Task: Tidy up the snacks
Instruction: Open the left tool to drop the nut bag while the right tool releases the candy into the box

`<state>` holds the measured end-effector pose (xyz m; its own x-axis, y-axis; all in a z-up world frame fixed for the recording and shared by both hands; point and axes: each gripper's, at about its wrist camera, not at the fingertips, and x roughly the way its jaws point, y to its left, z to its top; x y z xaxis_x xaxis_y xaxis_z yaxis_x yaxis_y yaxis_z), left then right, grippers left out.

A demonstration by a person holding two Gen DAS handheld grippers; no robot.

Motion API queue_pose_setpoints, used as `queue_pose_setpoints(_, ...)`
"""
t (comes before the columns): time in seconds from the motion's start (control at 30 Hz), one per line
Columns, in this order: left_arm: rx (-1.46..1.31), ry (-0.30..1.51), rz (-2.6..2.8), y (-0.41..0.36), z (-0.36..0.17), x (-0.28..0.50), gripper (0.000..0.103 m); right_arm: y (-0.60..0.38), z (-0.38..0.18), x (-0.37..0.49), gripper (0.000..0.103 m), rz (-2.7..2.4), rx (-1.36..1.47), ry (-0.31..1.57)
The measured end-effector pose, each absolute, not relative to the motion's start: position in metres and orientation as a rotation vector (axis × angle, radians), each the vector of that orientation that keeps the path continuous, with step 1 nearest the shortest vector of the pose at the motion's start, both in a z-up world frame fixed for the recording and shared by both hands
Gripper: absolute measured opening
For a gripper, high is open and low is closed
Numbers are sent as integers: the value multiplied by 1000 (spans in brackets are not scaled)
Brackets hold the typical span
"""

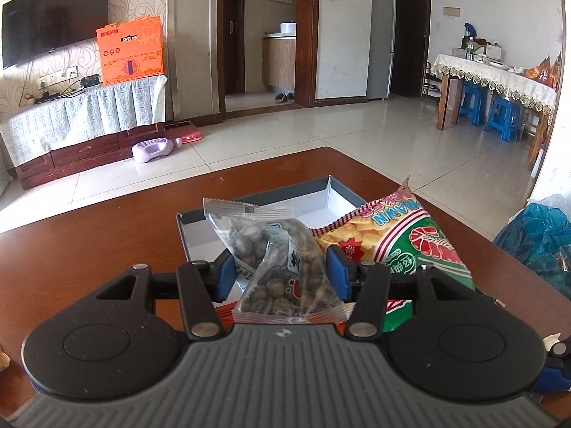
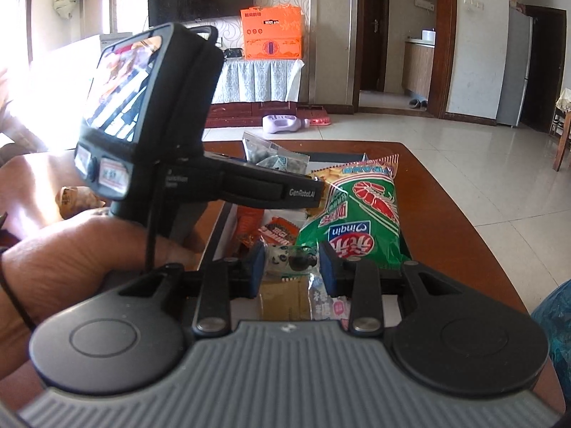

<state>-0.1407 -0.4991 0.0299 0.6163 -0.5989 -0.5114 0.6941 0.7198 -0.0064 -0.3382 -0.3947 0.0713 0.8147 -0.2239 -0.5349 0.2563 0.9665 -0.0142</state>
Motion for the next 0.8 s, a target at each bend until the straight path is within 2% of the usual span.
queue_pose_setpoints(0.17,206,521,-751,-502,28,-139,58,-392,71,-339,35,-253,54,570)
queue_pose_setpoints(0.27,217,519,-748,-504,29,-136,63,-392,70,-339,35,-255,54,574)
queue_pose_setpoints(0.33,223,505,-744,-505,30,-137,79,-393,69,-339,35,-262,53,574)
queue_pose_setpoints(0.37,227,495,-744,-506,30,-138,81,-395,68,-336,35,-266,51,576)
queue_pose_setpoints(0.63,260,466,-757,-505,32,-144,84,-394,69,-339,37,-284,51,565)
queue_pose_setpoints(0.8,253,470,-756,-498,32,-145,85,-394,71,-341,47,-305,40,534)
